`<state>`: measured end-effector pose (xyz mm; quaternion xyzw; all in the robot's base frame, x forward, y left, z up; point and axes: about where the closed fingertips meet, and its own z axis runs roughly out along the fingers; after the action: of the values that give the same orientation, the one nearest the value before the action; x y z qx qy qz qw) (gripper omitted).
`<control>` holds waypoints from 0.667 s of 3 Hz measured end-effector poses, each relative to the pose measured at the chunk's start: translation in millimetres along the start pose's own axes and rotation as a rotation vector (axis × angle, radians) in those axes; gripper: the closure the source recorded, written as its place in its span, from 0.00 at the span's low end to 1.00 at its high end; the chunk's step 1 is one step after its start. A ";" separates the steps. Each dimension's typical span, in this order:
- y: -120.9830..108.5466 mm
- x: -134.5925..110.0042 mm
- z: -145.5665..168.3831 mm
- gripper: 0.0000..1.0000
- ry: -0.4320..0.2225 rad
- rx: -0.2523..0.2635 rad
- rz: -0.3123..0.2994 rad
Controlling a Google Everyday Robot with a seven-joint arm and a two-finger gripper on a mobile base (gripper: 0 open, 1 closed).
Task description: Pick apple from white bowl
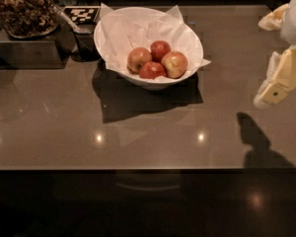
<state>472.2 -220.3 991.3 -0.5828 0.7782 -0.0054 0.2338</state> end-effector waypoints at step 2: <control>-86.5 -57.3 21.2 0.00 -0.379 -0.035 0.032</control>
Offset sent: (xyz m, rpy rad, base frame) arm 0.1550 0.0440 0.0486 0.5731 -0.1159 0.1344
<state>570.4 -190.4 1017.3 -0.5649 0.7296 0.1218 0.3659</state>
